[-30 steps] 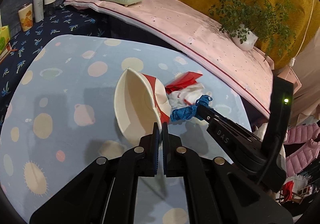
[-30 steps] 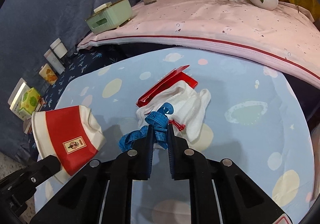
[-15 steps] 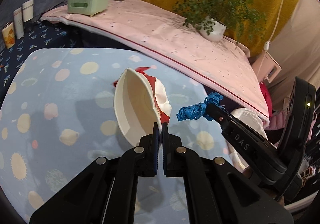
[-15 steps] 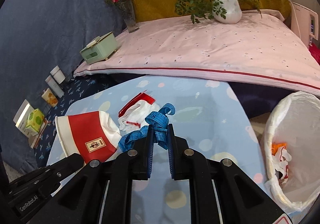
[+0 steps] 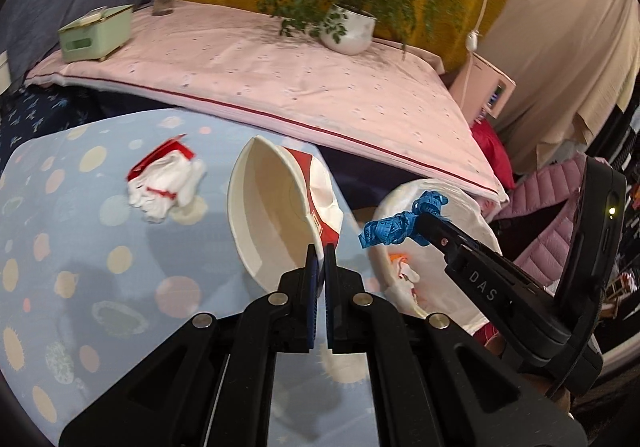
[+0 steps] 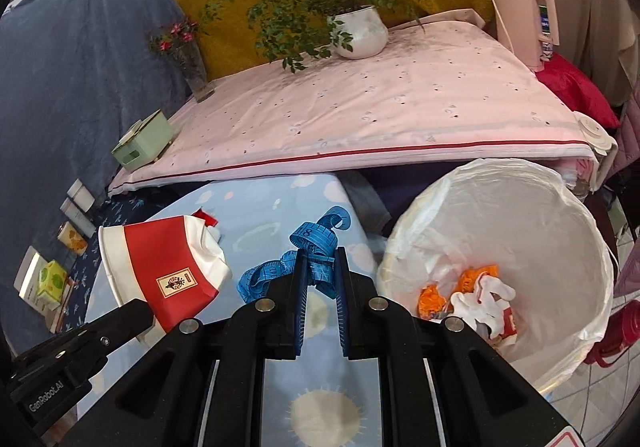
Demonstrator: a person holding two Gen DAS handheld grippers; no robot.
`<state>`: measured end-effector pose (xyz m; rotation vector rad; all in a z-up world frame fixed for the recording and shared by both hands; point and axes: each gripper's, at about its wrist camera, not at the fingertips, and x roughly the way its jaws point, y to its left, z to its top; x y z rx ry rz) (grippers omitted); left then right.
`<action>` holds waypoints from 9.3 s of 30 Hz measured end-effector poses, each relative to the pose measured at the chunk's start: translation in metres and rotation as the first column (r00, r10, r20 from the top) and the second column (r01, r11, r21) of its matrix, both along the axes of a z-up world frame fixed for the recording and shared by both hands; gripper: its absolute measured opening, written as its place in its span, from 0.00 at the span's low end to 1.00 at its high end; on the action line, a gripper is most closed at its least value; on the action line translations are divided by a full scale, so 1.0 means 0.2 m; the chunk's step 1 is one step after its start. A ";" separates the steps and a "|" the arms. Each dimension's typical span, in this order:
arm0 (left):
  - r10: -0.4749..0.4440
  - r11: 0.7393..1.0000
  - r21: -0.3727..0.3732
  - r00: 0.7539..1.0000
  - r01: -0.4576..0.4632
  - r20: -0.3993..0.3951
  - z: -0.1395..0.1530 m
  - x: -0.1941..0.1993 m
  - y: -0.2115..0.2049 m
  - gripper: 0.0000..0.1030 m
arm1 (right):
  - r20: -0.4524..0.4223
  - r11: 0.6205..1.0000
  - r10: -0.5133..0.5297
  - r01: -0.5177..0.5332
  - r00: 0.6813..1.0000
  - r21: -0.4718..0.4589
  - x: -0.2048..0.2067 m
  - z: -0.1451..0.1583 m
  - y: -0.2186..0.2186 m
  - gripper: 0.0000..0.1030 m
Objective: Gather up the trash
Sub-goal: 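Carry the paper cup and tape measure over the bin, then open both grippers over the bin to drop cup and tape measure, then move both open grippers toward the white glove with red trim, then grasp the red packet with the left gripper while the right gripper grasps the white glove, then carry the red packet and white glove over the bin, then open both grippers over the bin to drop packet and glove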
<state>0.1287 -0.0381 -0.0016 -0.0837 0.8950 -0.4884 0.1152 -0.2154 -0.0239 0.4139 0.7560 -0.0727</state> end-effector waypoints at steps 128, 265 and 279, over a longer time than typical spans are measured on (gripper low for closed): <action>0.402 0.903 0.166 0.915 -0.397 0.001 -0.30 0.55 0.92 0.58 | -0.135 0.964 0.239 -0.252 0.962 -0.089 0.71 -0.31 0.98 0.51; 0.042 0.982 0.178 0.995 -0.057 0.090 -0.22 -0.16 -0.44 0.55 | 0.040 0.987 -0.147 0.149 0.988 -0.057 -0.32 -0.09 -0.48 0.12; 0.080 0.974 0.201 0.991 -0.100 0.104 -0.22 -0.21 -0.34 0.63 | 0.028 0.984 -0.098 0.101 0.995 -0.147 -0.34 -0.04 -0.36 0.41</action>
